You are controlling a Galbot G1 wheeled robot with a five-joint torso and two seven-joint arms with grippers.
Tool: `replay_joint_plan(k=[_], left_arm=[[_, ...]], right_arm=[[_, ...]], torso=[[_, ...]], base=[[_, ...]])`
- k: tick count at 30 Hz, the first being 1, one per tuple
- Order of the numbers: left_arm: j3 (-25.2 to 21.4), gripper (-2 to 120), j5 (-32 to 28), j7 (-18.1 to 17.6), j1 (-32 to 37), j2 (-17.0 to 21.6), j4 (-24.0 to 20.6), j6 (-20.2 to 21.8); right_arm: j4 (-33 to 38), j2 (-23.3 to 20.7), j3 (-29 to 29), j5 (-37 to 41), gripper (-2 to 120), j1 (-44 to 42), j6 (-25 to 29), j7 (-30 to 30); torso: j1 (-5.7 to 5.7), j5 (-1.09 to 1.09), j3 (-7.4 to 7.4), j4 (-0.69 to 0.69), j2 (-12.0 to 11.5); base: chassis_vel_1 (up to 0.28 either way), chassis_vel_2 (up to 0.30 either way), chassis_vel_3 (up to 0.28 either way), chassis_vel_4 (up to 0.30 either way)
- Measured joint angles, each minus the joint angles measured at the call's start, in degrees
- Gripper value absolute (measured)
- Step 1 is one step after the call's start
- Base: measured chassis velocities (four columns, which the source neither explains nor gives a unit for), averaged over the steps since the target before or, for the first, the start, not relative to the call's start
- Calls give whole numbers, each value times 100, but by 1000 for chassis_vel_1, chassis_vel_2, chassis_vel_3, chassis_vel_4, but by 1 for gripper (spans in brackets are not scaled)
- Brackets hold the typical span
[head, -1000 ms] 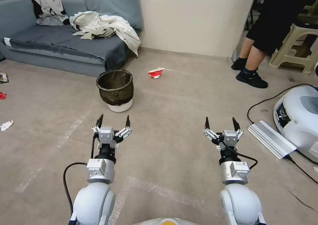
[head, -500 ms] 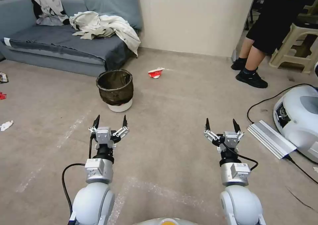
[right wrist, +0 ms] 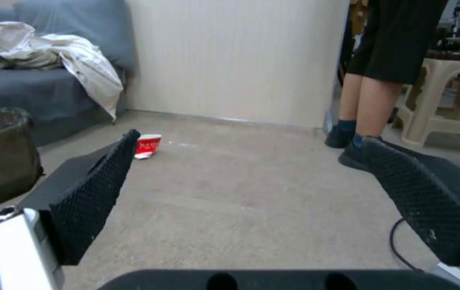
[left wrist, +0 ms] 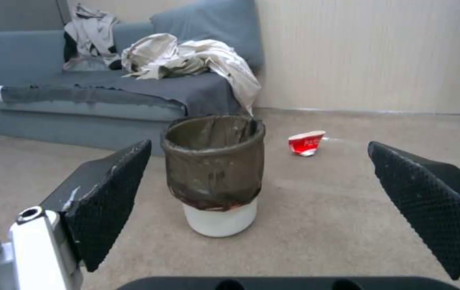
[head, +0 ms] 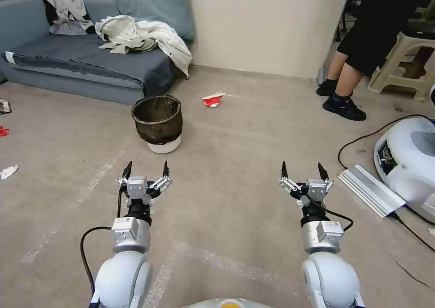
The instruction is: Pick up the trash can from the floor.
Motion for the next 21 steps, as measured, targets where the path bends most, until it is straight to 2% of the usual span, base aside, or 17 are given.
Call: replay_joint_plan(k=[21], left_arm=[[26, 100, 23, -25, -13, -28, -23, -7]], right_arm=[[-27, 5, -1, -36, 100, 16, 21, -23]], torso=[[0, 0, 0, 0, 0]], base=[[0, 0, 0, 0]])
